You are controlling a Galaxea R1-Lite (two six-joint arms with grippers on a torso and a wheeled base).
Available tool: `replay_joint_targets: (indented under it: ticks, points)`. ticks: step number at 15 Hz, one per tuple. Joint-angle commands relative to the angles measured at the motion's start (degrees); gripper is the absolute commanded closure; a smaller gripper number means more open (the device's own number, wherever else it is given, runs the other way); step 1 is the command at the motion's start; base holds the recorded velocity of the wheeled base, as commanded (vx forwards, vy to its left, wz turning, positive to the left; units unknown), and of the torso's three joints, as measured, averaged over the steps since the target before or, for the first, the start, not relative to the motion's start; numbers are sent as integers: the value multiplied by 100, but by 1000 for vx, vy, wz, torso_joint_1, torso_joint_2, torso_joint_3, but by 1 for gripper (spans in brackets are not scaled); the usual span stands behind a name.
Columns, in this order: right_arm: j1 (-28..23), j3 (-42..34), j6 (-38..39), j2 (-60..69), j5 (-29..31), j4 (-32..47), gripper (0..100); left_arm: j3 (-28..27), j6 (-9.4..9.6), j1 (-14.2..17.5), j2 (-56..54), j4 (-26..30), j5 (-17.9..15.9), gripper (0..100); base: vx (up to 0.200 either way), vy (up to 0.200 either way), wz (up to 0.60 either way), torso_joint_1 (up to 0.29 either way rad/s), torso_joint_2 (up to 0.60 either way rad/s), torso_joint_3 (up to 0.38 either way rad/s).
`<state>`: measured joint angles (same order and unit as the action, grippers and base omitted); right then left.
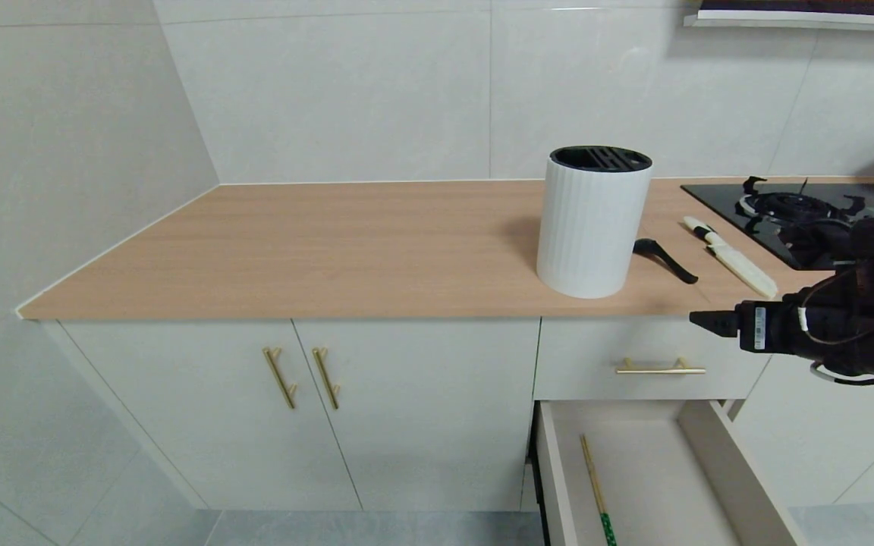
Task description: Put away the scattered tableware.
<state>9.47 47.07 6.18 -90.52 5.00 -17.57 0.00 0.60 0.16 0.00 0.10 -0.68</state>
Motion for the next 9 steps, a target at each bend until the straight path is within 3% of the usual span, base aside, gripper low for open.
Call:
replay_joint_targets:
  ticks: [1, 5, 9]
  points:
    - [-235, 567, -205, -599, -166, -45, 0, 0, 2, 2, 0, -1, -2, 0, 0, 0, 0, 0, 0, 0]
    - [-508, 1955, -530, -1662, -834, -45, 0, 0, 2, 2, 0, -1, -2, 0, 0, 0, 0, 0, 0, 0]
    - [-684, 2368, -671, -2295, -1054, -274, 0, 0, 2, 2, 0, -1, -2, 0, 0, 0, 0, 0, 0, 0]
